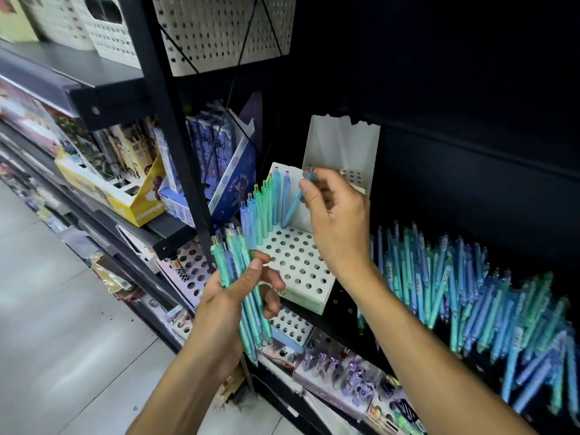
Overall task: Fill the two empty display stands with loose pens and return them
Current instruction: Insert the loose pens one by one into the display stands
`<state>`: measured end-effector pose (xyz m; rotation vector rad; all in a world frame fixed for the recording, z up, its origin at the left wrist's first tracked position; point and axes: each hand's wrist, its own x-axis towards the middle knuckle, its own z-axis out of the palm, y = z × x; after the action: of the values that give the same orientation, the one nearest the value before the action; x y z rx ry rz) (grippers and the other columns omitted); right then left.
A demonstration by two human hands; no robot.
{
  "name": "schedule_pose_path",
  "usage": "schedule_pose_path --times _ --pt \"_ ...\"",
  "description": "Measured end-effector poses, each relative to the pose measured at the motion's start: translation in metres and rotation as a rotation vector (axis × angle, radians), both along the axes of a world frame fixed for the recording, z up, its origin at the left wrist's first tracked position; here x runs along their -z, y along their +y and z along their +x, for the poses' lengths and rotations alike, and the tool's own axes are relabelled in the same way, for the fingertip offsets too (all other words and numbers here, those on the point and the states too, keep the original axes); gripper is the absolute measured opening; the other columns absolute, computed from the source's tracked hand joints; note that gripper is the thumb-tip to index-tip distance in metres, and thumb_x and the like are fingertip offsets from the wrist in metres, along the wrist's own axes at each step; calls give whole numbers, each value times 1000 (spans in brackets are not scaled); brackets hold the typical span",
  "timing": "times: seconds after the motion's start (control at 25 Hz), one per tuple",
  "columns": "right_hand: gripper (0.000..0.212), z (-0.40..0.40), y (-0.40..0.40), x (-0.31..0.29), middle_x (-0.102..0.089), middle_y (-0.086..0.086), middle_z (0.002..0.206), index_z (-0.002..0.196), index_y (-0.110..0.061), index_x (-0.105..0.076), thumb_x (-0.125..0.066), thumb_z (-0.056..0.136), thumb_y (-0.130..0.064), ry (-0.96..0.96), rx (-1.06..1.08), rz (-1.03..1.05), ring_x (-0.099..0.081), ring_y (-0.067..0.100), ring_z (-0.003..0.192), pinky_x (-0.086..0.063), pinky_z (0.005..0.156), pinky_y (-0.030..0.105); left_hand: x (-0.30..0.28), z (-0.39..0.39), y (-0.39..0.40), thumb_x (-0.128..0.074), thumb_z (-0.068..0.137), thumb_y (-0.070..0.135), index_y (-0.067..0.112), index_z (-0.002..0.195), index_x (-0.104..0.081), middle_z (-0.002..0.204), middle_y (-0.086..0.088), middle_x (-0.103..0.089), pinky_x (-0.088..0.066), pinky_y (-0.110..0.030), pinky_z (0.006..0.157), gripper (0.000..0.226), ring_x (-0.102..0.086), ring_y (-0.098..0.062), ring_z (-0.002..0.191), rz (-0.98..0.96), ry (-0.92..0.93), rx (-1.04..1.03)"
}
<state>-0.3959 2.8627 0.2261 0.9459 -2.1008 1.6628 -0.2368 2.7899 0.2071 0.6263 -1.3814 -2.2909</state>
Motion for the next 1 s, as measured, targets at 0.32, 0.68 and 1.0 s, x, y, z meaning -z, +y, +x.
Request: schedule_pose_path --times 0.32,0.68,1.0 --pt "19 -19 -8 -7 -67 -12 87 112 -13 -67 -62 97 -23 -79 -98 90 -68 6 80 -60 78 39 16 -5 -21 -48 102 16 7 109 -58 82 -10 -66 -47 -26 50 15 -55 -20 55 27 43 -150" --pt "12 -12 -29 1 -63 -8 74 94 -10 -70 -65 95 -21 10 -56 325 -60 14 67 -53 69 34 11 -7 -16 -50 100 17 5 113 -57 77 -9 -64 -45 -30 55 19 -55 -19 57 -4 61 -42" --pt "19 51 2 -13 -58 -7 57 82 -15 -68 -68 93 -31 -374 -350 50 -54 19 42 -50 46 35 -3 -7 -10 -53 96 17 14 93 -68 72 -10 -60 -45 -27 50 15 -51 -19 52 8 137 131"
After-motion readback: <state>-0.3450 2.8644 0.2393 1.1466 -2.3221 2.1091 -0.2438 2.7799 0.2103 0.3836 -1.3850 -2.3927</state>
